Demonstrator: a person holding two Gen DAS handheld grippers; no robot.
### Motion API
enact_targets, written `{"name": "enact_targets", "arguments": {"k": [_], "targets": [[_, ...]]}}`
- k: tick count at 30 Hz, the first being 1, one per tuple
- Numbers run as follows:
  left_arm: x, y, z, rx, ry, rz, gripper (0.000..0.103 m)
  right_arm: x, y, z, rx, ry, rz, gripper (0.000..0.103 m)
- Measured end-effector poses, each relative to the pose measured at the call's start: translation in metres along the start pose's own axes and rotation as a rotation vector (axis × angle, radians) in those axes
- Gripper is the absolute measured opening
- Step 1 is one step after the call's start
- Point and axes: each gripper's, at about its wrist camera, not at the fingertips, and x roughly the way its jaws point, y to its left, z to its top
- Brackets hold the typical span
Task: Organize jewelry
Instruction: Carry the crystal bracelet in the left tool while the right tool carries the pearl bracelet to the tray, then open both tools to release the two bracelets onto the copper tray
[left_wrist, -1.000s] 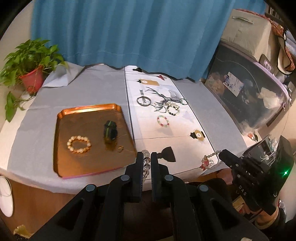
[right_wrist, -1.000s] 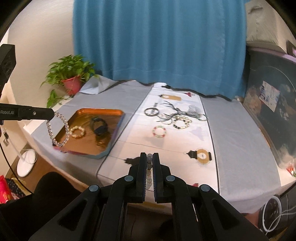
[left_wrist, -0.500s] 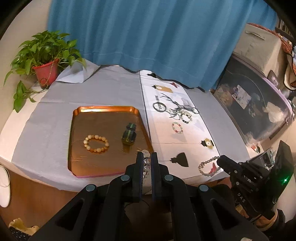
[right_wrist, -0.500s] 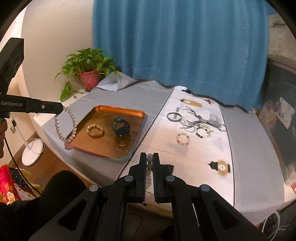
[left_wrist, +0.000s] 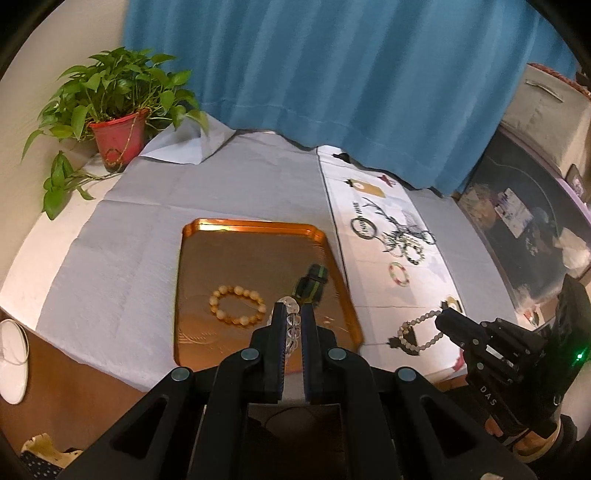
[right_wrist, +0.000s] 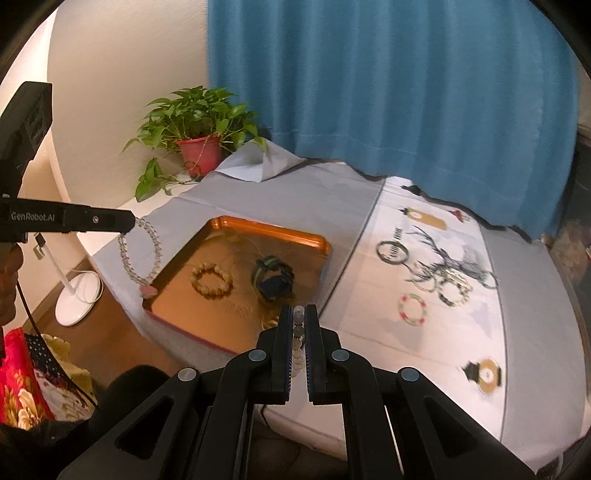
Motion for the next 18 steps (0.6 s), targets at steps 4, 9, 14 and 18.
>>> {"name": "enact_targets", "arguments": {"k": [4, 9, 14, 18], "targets": [[0.017, 0.012, 0.008, -0.014, 0.009, 0.006, 0.005, 0.025, 0.01, 0.01, -0.017, 0.013, 0.027, 0.006], [0.041, 0.025, 0.02, -0.014, 0.016, 0.031, 0.005, 0.058, 0.021, 0.017, -0.03, 0.045, 0.057, 0.006], [0.067, 0.039, 0.032, -0.021, 0.026, 0.052, 0.005, 0.092, 0.025, 0.018, -0.034, 0.082, 0.082, 0.006], [0.09, 0.049, 0.041, -0.027, 0.037, 0.07, 0.005, 0.113, 0.025, 0.015, -0.03, 0.113, 0.102, 0.006]]}}
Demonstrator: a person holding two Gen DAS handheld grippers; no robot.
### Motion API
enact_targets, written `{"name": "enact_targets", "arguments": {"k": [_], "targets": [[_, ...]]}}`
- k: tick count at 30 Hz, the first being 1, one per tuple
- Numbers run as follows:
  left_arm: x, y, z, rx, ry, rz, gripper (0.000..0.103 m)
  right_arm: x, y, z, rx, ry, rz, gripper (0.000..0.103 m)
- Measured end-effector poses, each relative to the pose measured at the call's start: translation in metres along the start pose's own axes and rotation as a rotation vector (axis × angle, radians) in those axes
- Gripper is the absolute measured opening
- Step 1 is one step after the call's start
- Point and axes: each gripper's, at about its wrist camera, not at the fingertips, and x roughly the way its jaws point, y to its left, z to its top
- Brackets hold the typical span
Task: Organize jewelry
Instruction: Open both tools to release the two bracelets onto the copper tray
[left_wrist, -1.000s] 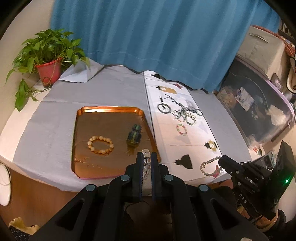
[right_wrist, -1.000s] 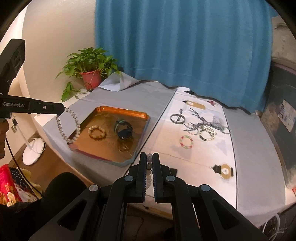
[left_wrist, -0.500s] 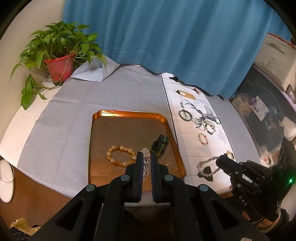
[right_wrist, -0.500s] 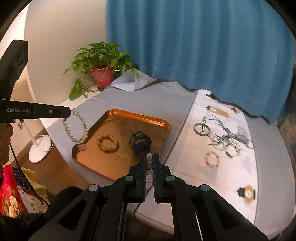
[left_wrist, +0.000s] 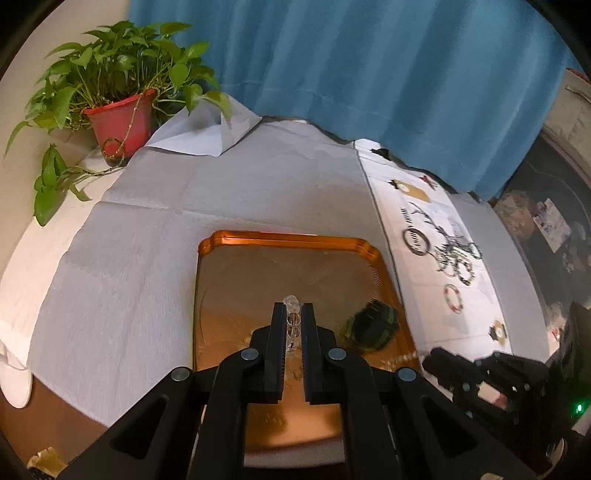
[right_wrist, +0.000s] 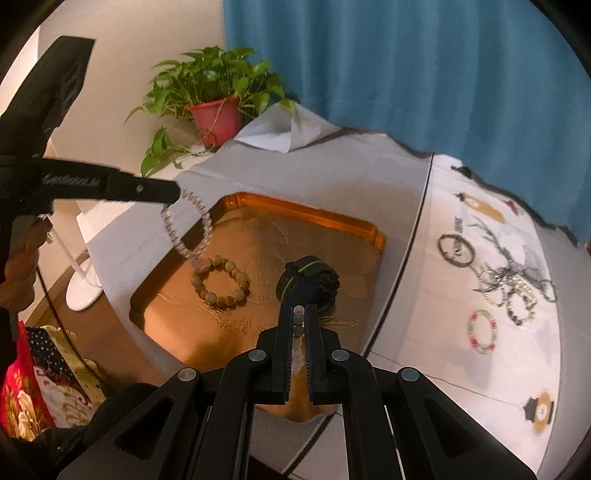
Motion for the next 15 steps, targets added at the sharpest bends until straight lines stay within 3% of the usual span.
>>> {"name": "enact_targets", "arguments": {"k": [5, 9, 10, 11, 12, 13, 14, 15], "targets": [[0.03, 0.011, 0.011, -0.004, 0.008, 0.038, 0.005, 0.022, -0.002, -0.002, 0.003, 0.03, 0.017, 0.006], [0.043, 0.016, 0.014, -0.006, -0.043, 0.079, 0.007, 0.033, -0.003, -0.002, 0.001, 0.037, 0.02, 0.008], [0.045, 0.018, 0.014, -0.012, -0.041, 0.075, 0.018, 0.036, -0.003, -0.002, -0.003, 0.043, 0.019, 0.009], [0.049, 0.02, 0.013, -0.018, -0.02, 0.079, 0.053, 0.039, -0.003, -0.002, -0.008, 0.053, 0.012, 0.018], [0.052, 0.022, 0.011, -0.024, -0.002, 0.09, 0.075, 0.045, -0.002, -0.003, -0.015, 0.081, 0.002, 0.043], [0.054, 0.024, 0.008, -0.038, 0.007, 0.117, 0.101, 0.05, -0.002, -0.005, -0.018, 0.116, -0.002, 0.059], [0.052, 0.024, 0.002, -0.045, -0.006, 0.133, 0.101, 0.052, -0.003, -0.009, -0.013, 0.134, 0.001, 0.075], [0.052, 0.024, -0.002, -0.036, -0.005, 0.136, 0.101, 0.052, -0.004, -0.01, -0.007, 0.131, 0.005, 0.075]]}}
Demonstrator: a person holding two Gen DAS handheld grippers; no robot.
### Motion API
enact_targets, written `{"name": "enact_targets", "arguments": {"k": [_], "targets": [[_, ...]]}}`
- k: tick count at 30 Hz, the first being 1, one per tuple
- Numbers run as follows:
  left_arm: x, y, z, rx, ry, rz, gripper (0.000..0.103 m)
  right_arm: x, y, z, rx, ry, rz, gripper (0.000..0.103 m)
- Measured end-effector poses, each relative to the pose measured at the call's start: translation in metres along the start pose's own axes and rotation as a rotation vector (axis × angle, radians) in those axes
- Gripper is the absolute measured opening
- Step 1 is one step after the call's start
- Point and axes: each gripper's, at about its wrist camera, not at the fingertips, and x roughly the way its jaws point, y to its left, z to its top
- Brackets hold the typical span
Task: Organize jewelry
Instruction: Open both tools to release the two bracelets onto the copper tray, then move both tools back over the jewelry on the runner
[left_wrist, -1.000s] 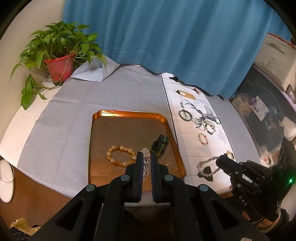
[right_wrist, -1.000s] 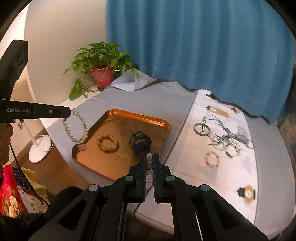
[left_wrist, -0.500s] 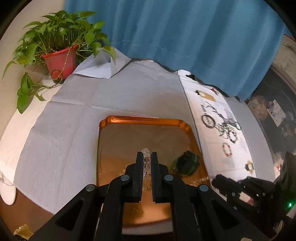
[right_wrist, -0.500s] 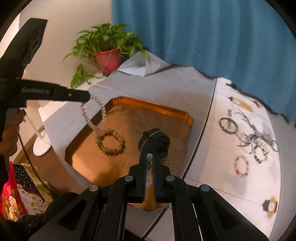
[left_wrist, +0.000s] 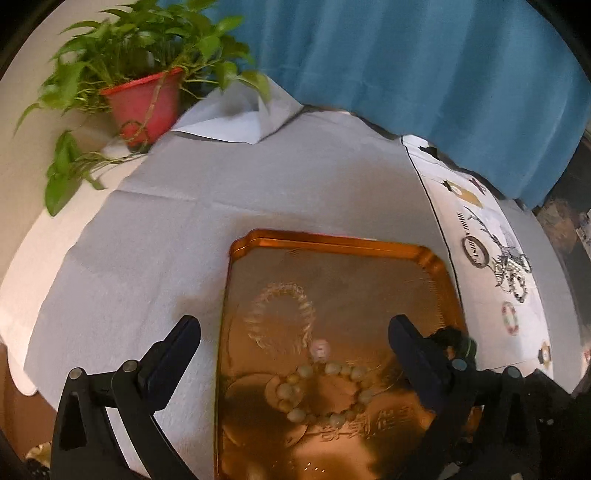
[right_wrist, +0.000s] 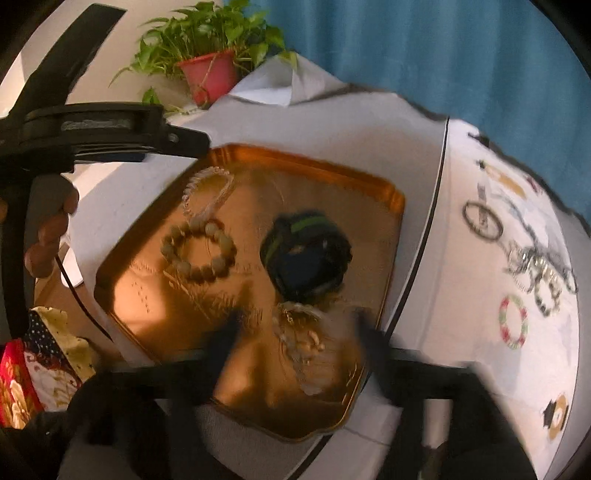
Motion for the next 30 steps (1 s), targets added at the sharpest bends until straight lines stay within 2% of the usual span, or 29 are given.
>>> {"name": "enact_targets", "arguments": {"k": [3, 8, 11, 15, 21, 30], "targets": [[-0.006, -0.006, -0.019, 0.054, 0.055, 0.044, 0.101, -0.012, 0.0, -0.006, 0.009, -0.018, 0.017, 0.075], [-0.056, -0.018, -0.062, 0.075, 0.015, 0.093, 0.101, -0.059, -0.007, -0.026, 0.065, -0.067, -0.013, 0.075], [-0.09, -0.024, -0.08, 0.036, -0.012, 0.077, 0.101, -0.096, -0.014, -0.042, 0.115, -0.104, -0.048, 0.075], [-0.131, -0.039, -0.089, 0.015, -0.041, 0.018, 0.101, -0.145, -0.017, -0.055, 0.163, -0.177, -0.075, 0.075], [-0.195, -0.067, -0.105, 0.087, -0.144, 0.059, 0.101, -0.199, 0.0, -0.07, 0.154, -0.274, -0.084, 0.075], [-0.244, -0.087, -0.126, 0.143, -0.222, 0.082, 0.101, -0.235, 0.016, -0.093, 0.154, -0.318, -0.085, 0.075]]}}
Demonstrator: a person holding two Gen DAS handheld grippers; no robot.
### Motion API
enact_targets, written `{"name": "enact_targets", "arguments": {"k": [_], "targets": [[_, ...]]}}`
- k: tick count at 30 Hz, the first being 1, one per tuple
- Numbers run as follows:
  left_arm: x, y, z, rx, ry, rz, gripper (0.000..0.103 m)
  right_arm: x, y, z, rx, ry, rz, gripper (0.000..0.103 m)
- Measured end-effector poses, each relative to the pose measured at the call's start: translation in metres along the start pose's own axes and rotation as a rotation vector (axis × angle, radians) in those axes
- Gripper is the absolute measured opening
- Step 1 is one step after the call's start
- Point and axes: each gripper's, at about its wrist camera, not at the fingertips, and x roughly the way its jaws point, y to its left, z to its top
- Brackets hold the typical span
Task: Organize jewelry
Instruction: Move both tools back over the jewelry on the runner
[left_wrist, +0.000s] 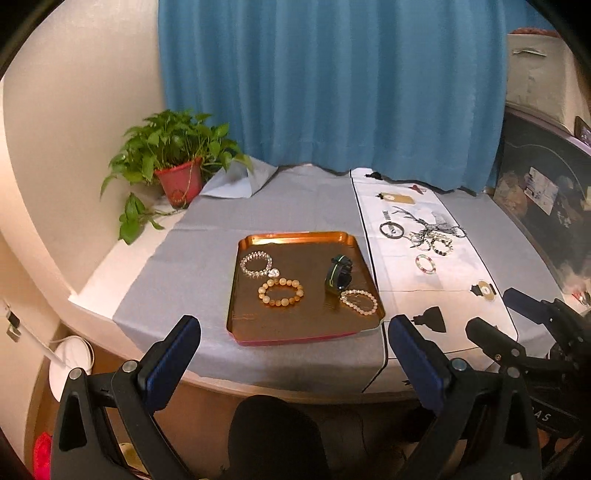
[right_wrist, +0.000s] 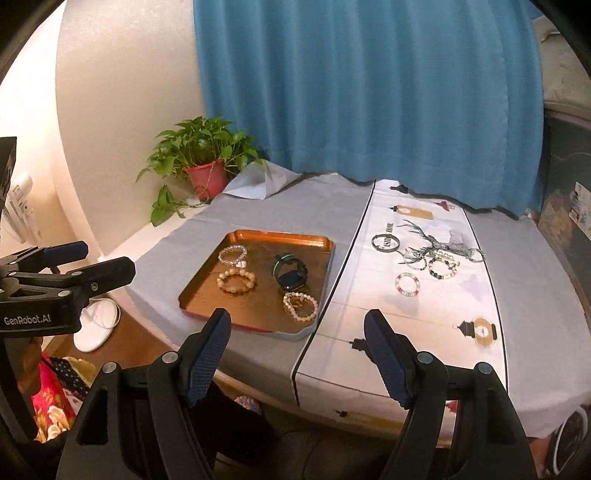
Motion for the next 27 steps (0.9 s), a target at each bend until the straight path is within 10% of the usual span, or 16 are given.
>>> {"name": "enact_targets", "arguments": {"k": [27], "targets": [[0.004, -0.048, 0.016, 0.066, 0.001, -0.027, 0.101, -0.01, -0.047, -0.011, 0.083, -0.004, -0.07, 0.075]]}}
